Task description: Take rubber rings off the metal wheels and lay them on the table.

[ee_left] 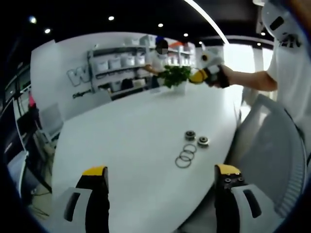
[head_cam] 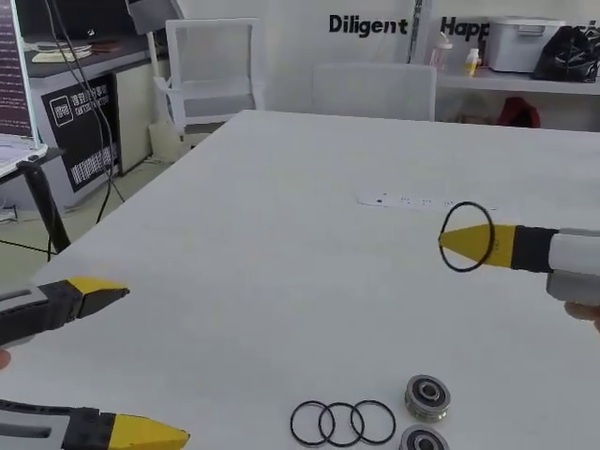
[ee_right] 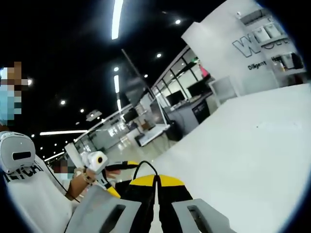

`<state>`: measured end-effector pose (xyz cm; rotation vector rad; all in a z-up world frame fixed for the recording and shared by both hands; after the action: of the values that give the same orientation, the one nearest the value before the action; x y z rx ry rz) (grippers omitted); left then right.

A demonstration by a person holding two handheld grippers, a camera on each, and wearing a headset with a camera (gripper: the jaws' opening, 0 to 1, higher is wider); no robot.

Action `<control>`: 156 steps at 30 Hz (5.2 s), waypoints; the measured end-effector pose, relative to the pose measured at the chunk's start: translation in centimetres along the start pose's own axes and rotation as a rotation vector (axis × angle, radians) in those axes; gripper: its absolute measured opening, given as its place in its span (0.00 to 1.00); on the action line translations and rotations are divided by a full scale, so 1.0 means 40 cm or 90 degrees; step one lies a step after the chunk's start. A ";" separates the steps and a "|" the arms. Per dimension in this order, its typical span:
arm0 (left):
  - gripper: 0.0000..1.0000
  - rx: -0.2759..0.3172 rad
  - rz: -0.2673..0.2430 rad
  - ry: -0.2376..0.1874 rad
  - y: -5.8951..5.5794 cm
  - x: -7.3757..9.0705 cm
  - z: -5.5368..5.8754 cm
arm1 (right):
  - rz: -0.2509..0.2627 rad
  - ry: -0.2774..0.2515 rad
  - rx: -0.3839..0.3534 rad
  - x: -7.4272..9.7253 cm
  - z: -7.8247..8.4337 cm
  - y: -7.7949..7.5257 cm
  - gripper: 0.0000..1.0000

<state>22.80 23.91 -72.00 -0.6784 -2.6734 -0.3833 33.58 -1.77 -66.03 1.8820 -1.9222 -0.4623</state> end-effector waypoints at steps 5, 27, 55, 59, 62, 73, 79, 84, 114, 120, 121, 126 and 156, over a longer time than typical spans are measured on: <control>0.92 0.001 -0.004 0.005 -0.001 0.005 0.007 | -0.024 0.064 0.008 -0.067 0.048 -0.004 0.00; 0.91 0.020 -0.011 0.011 -0.006 0.023 0.025 | -0.044 0.224 -0.005 -0.226 0.205 -0.072 0.00; 0.89 0.032 -0.018 0.008 -0.009 0.031 0.026 | 0.028 0.410 0.084 -0.269 0.360 -0.151 0.00; 0.88 0.036 -0.020 0.002 -0.009 0.033 0.026 | 0.043 0.409 0.087 -0.272 0.364 -0.156 0.00; 0.88 0.043 -0.021 0.001 -0.008 0.033 0.027 | 0.055 0.403 0.091 -0.273 0.356 -0.161 0.00; 0.88 0.036 -0.016 0.001 -0.011 0.031 0.026 | 0.073 0.396 0.086 -0.275 0.352 -0.168 0.00; 0.88 0.034 -0.016 0.001 -0.011 0.031 0.025 | 0.082 0.392 0.088 -0.275 0.347 -0.172 0.00; 0.87 0.034 -0.017 0.002 -0.009 0.031 0.027 | 0.085 0.388 0.085 -0.274 0.343 -0.173 0.00; 0.88 0.026 -0.004 0.003 -0.022 0.024 0.023 | 0.095 0.310 0.173 -0.060 0.190 -0.083 0.03; 0.88 0.034 0.002 0.004 -0.024 0.023 0.025 | 0.110 0.273 0.162 0.018 0.157 -0.065 0.07; 0.88 0.034 0.004 0.004 -0.025 0.022 0.025 | 0.117 0.267 0.162 0.028 0.154 -0.063 0.07; 0.89 0.029 0.016 0.012 -0.030 0.016 0.026 | 0.145 0.231 0.183 0.085 0.131 -0.043 0.11; 0.99 0.034 0.052 0.034 -0.046 -0.010 0.037 | 0.248 0.216 0.107 0.272 0.274 0.014 0.80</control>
<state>21.78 22.69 -73.81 -0.7478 -2.5864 -0.3037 27.47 -13.15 -74.56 1.5013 -2.0651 0.1333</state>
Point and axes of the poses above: the centre of the closed fingertips' face, and the gripper's own axes: x roughly backward along the fingers, y roughly to its left, z roughly out of its underside, the point moved 6 cm from there along x, roughly backward along the fingers, and after that the axes turned 11 degrees about -z, right-handed, at the moved point
